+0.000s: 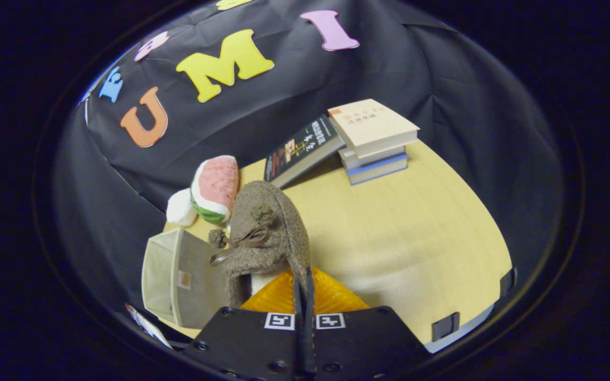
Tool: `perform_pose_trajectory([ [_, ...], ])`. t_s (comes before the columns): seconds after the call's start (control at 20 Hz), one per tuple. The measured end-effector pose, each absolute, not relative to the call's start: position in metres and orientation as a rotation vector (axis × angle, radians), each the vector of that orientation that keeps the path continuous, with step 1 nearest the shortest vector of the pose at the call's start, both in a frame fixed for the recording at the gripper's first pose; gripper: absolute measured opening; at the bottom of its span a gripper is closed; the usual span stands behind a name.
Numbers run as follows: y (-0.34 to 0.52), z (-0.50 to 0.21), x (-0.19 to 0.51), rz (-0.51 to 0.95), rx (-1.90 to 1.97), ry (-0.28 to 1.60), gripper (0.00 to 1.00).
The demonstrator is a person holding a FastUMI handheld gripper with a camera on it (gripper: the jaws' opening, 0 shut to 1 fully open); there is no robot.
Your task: Open the storage box then place both shoes into the box .Put the left shoe in first, then the right shoe, with the right side of both shoes facing outward in a uniform manner.
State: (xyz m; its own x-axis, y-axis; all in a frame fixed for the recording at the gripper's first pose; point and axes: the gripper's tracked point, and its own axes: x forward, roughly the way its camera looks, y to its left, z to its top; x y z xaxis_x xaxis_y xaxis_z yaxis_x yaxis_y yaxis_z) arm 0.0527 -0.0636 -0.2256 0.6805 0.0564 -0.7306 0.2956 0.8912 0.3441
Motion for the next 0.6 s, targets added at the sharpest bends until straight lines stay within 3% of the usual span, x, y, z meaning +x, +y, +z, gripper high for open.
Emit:
perform_pose_trajectory([
  [0.3,0.068,-0.176,0.080,-0.058,0.488,0.785,0.00],
  [0.6,0.169,-0.185,0.091,-0.027,0.510,0.824,0.00],
])
